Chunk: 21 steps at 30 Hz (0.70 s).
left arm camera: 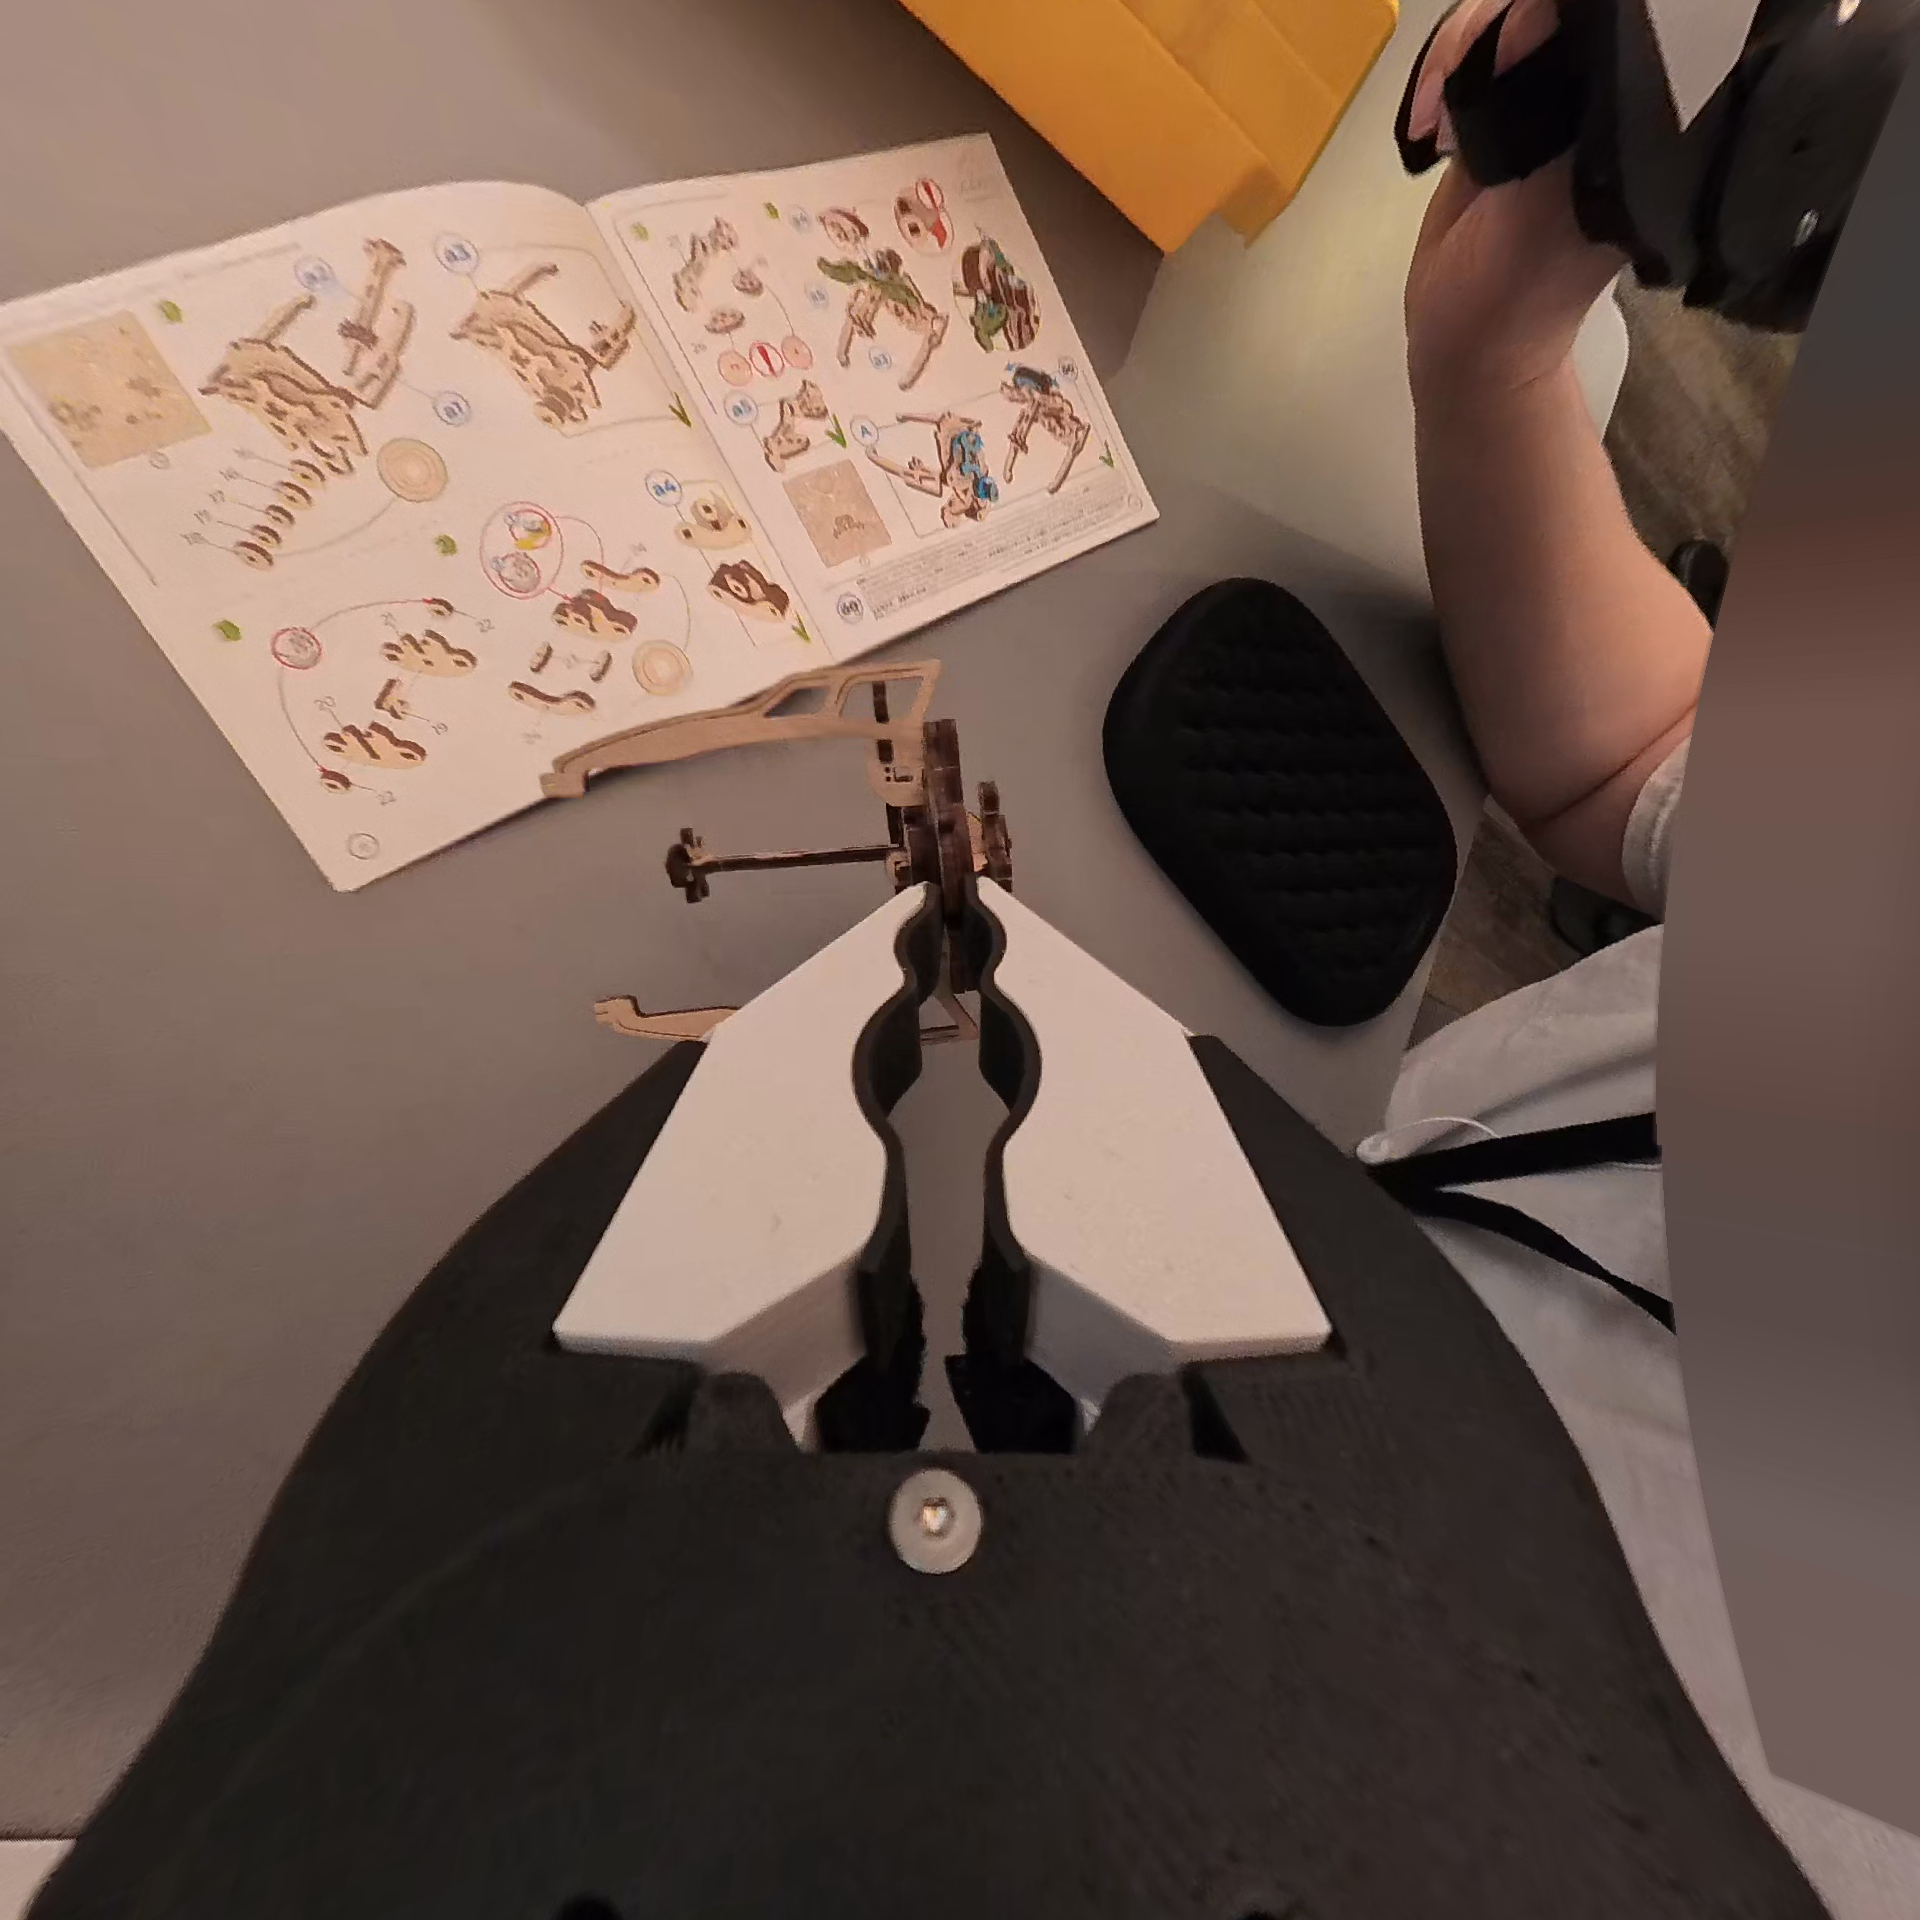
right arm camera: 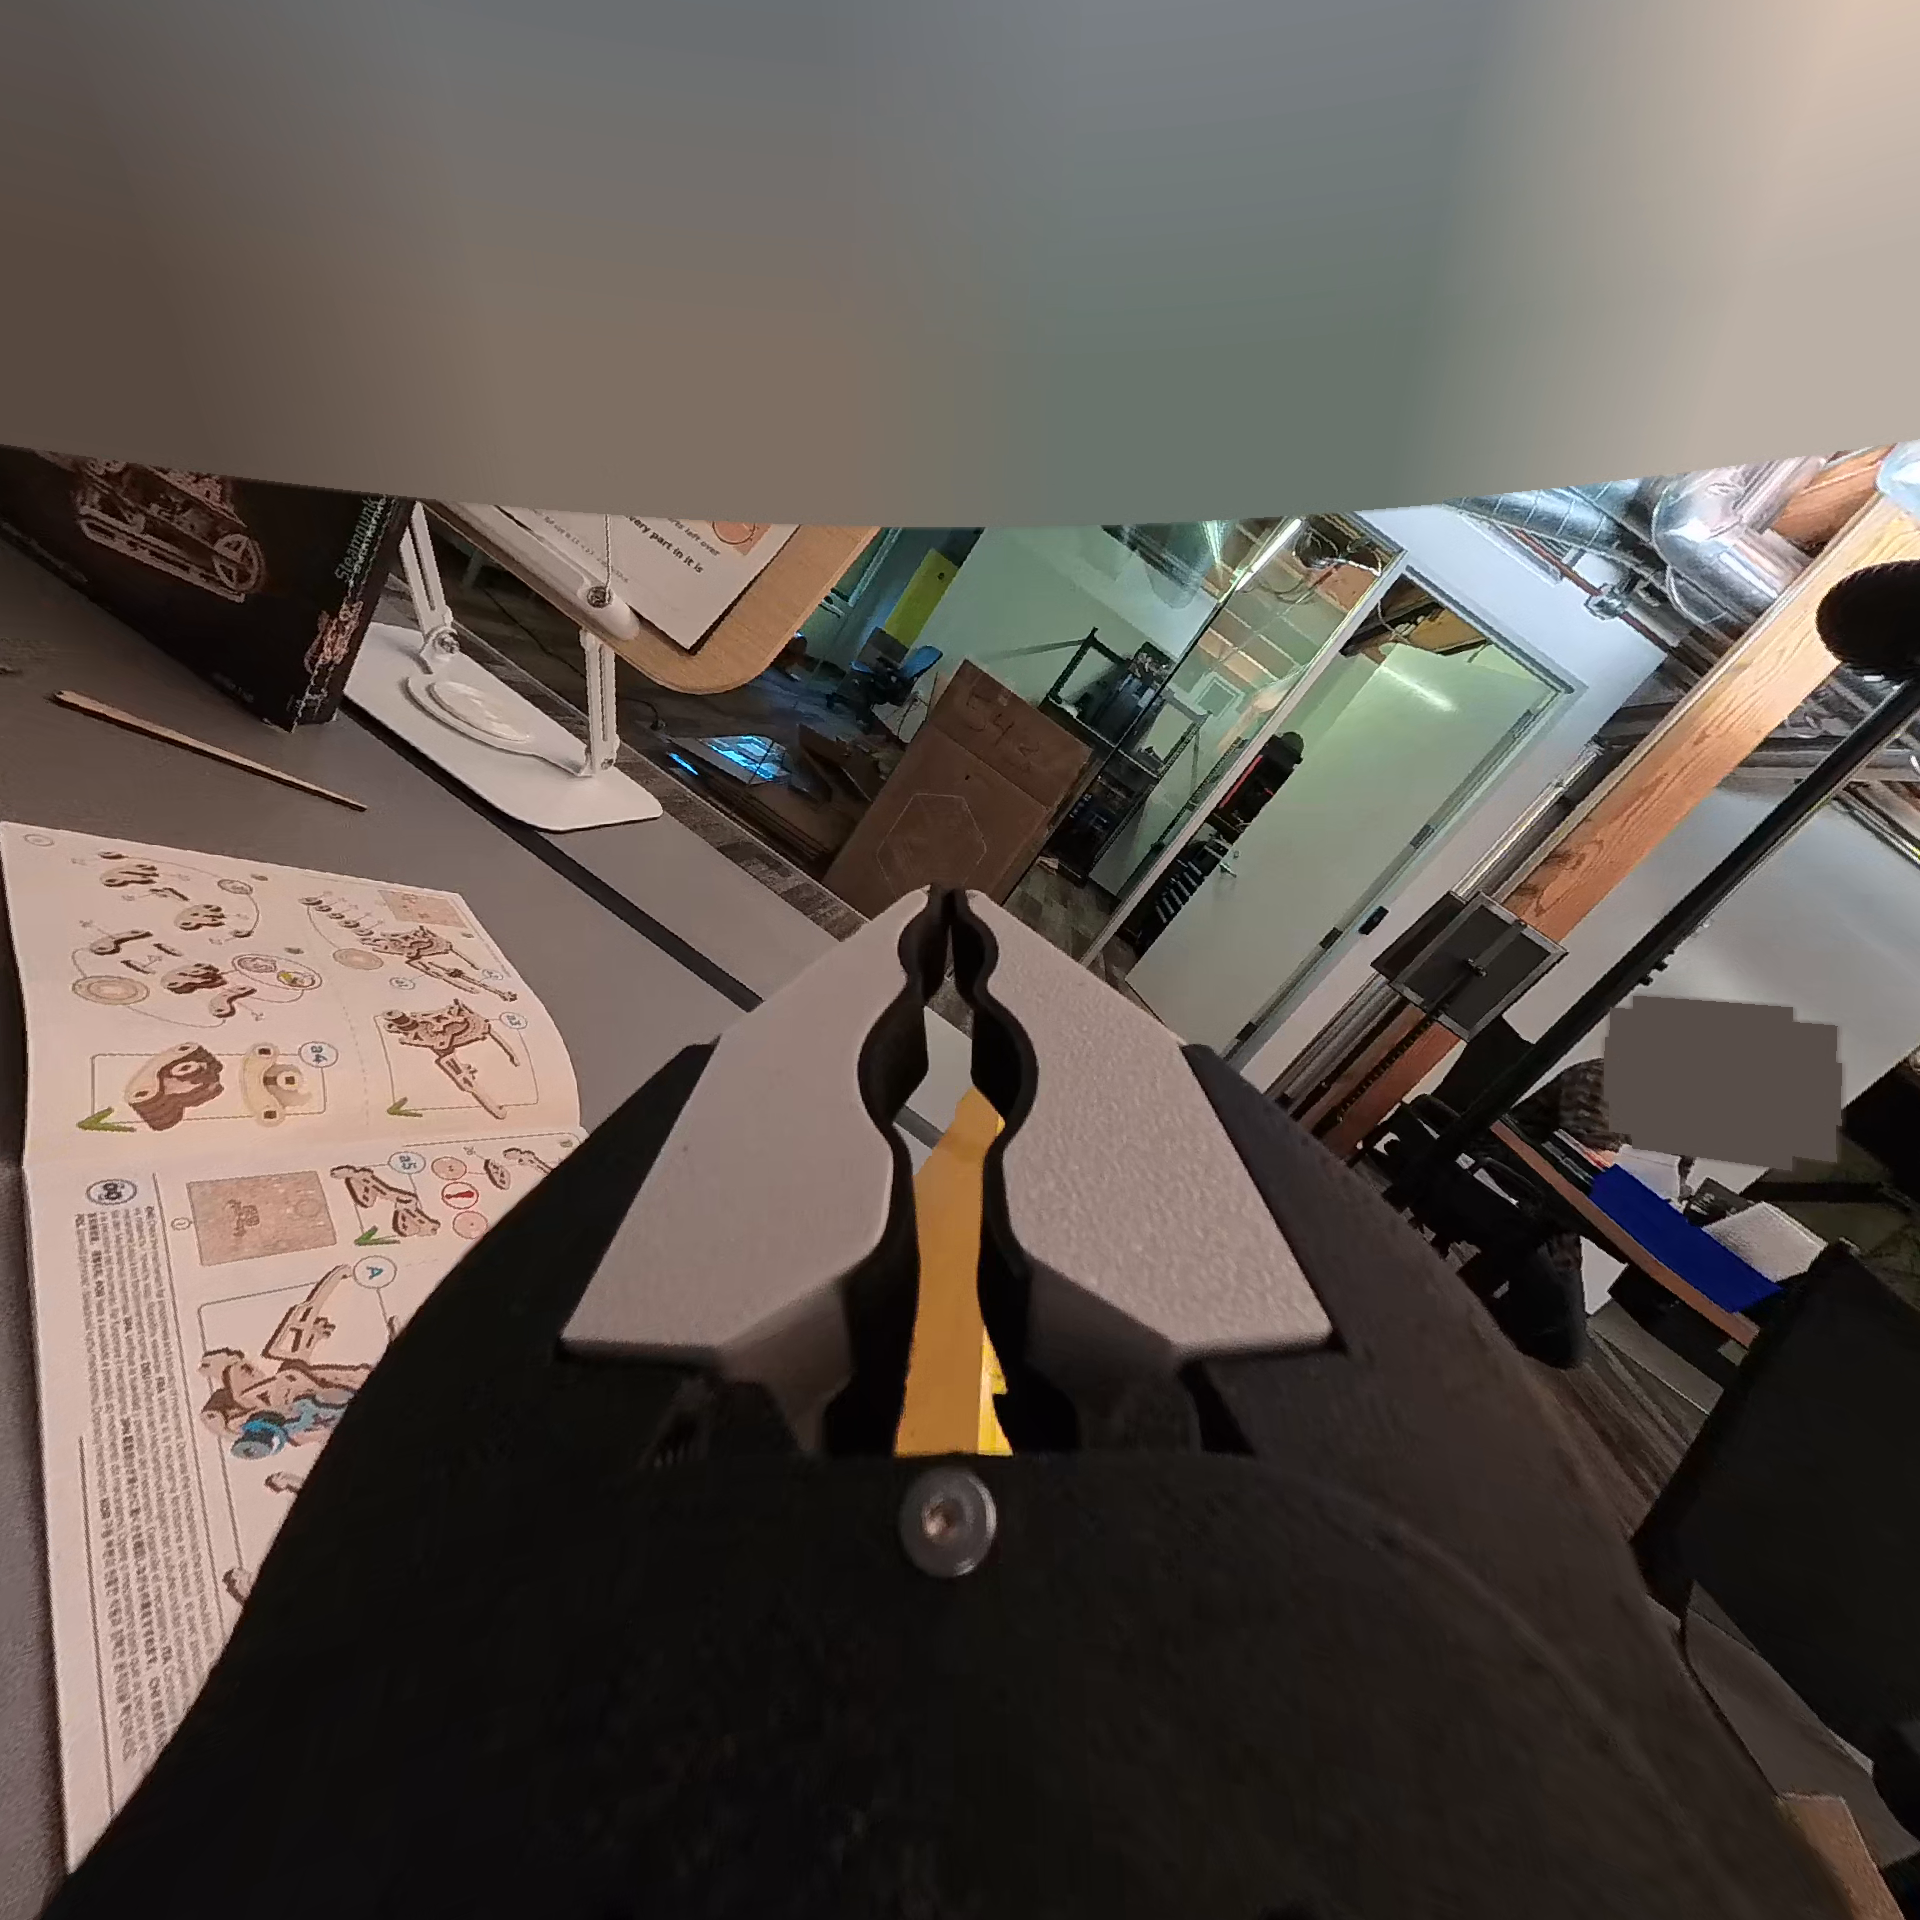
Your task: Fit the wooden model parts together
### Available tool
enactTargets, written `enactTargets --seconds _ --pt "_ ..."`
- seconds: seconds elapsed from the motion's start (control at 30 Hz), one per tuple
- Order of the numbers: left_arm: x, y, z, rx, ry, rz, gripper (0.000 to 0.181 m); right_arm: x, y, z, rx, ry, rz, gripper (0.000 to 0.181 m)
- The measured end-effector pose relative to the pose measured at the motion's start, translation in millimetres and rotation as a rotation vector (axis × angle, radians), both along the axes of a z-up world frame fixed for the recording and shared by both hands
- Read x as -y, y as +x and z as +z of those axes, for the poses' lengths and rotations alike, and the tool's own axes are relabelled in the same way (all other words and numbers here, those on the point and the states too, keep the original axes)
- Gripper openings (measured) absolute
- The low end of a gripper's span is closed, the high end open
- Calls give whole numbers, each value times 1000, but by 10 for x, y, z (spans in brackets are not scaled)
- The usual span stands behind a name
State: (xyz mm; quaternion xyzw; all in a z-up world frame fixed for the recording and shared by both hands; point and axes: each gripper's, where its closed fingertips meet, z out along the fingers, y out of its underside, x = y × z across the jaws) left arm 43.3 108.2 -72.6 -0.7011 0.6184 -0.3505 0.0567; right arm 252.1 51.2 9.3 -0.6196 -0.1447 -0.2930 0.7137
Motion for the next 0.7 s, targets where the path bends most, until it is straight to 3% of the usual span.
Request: enactTargets --seconds 0.27,0.7 --pt "71 -124 -223 -129 9 -51 1 -19 -13 -26 28 -15 -13 0" --pt "-91 -204 -273 -178 65 11 1 14 54 16 12 -1 -30 0"
